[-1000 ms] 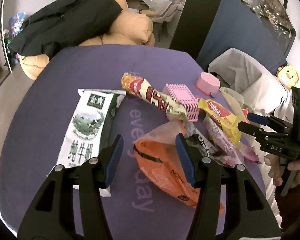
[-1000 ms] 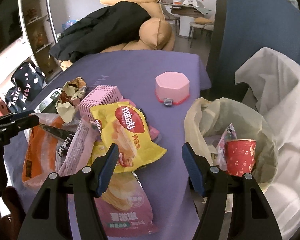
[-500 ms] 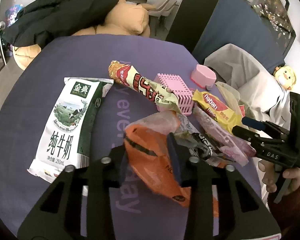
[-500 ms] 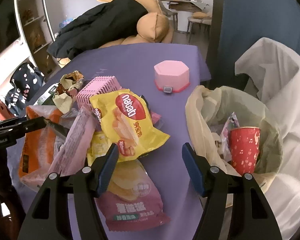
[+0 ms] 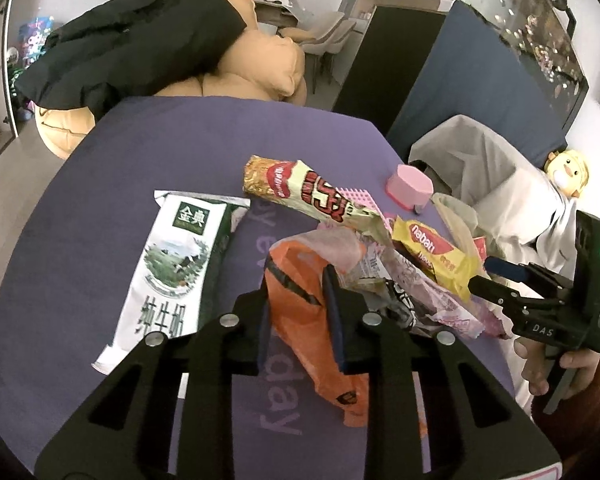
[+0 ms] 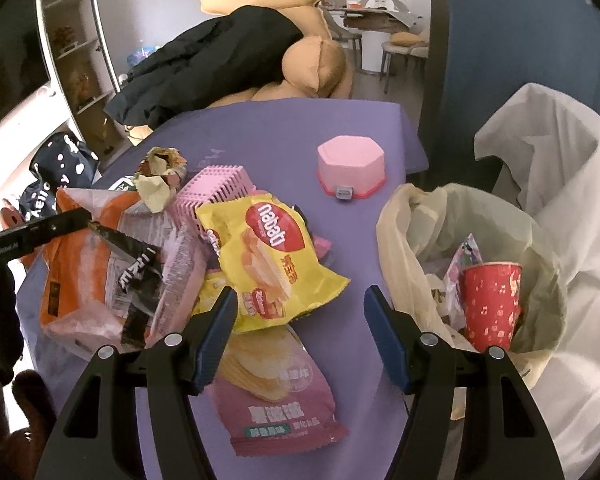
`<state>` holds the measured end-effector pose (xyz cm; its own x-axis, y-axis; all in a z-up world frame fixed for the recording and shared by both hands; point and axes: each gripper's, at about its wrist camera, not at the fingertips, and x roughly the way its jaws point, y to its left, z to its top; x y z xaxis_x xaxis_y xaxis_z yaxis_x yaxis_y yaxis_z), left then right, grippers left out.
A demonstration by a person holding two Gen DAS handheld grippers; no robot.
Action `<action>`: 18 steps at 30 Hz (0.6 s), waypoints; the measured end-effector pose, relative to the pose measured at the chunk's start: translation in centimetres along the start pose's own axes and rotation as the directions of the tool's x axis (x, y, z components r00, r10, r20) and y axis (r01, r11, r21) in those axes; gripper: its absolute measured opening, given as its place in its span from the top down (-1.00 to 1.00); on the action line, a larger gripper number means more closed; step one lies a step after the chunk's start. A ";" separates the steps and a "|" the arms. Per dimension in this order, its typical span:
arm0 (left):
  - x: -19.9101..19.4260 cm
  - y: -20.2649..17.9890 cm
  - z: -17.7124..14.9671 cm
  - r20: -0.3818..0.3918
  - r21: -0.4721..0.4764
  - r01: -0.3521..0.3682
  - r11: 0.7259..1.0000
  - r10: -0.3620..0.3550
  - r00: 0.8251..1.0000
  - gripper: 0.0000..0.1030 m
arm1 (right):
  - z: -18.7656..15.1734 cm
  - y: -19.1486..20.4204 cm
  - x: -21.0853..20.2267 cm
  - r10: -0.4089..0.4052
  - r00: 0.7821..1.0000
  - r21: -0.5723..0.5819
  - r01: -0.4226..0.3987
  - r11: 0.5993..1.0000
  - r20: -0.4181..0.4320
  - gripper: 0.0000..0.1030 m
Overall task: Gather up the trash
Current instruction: 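Move the left tool to the orange plastic bag and close on it, then lift the orange bag with the left tool while the right grasps the black wrapper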
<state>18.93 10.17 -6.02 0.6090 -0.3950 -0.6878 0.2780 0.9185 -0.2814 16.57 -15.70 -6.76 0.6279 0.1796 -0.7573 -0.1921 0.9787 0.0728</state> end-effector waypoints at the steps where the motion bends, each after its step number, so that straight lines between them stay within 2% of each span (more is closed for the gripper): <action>1: -0.1 0.1 0.0 0.001 -0.001 0.002 1.000 -0.002 1.000 0.56 | 0.2 0.0 0.1 -0.002 1.000 -0.009 0.002 1.000 0.001 -0.21; 6: -0.1 0.3 0.3 -0.006 -0.007 0.004 1.000 -0.004 1.000 0.50 | 2.1 -0.2 0.6 -0.013 1.000 -0.047 0.013 0.999 0.002 -0.21; 10: 0.0 0.8 0.1 -0.015 -0.022 0.003 1.000 -0.003 1.000 0.43 | 3.0 2.0 0.2 0.116 0.993 -0.087 -0.116 0.989 -0.002 -0.21; 14: -0.3 1.6 0.2 -0.019 -0.051 -0.001 0.999 0.000 1.000 0.27 | 2.8 5.6 0.4 0.180 0.983 -0.145 -0.182 0.973 -0.022 -0.18; 16: -0.5 2.1 0.3 -0.020 -0.065 -0.005 0.998 0.004 1.000 0.11 | 2.6 7.1 1.1 0.229 0.972 -0.153 -0.234 0.960 -0.048 -0.16; 18: -0.7 2.6 0.3 -0.018 -0.079 -0.009 0.997 0.008 1.000 0.04 | 2.4 8.8 2.0 0.247 0.966 -0.166 -0.256 0.952 -0.076 -0.05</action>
<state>19.48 12.79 -6.05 0.5978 -0.3875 -0.7017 0.2133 0.9207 -0.3268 17.96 -6.51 -6.10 0.5017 0.4075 -0.7631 -0.4689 0.8694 0.1561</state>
